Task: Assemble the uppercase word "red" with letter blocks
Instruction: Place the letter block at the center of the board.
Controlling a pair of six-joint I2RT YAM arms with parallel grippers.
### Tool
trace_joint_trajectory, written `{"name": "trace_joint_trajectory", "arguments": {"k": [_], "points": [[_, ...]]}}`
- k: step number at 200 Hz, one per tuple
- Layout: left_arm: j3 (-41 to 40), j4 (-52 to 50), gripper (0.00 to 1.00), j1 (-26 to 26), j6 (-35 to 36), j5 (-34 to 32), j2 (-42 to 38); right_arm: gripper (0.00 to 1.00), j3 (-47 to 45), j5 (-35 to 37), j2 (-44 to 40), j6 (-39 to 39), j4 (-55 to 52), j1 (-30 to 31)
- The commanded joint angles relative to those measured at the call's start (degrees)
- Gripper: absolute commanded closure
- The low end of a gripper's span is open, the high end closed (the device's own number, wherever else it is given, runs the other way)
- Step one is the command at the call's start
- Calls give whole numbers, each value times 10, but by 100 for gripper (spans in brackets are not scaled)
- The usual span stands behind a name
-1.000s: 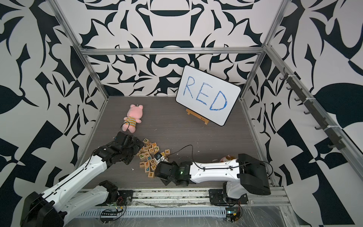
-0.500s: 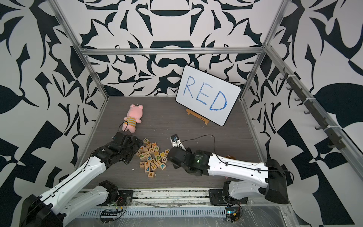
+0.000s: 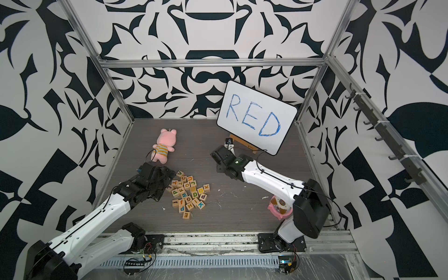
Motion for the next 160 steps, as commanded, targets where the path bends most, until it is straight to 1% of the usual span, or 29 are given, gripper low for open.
{"name": "trace_joint_trajectory", "arguments": {"k": [1, 40, 61, 86, 106, 140, 160], "points": [[0, -5, 3, -2, 4, -24, 9, 100, 40, 16, 44, 31, 20, 1], [13, -20, 1, -2, 16, -48, 17, 100, 85, 39, 138, 18, 51, 2], [24, -34, 0, -2, 37, -75, 22, 100, 115, 33, 184, 9, 54, -2], [33, -49, 0, -1, 49, -96, 28, 100, 139, 26, 223, 18, 53, -8], [30, -44, 0, -1, 50, -96, 30, 100, 146, 6, 245, 25, 80, -12], [31, -51, 0, -1, 54, -95, 32, 100, 188, -6, 288, 27, 66, -22], [27, -47, 0, -1, 49, -90, 31, 92, 195, 0, 301, 24, 71, -24]]}}
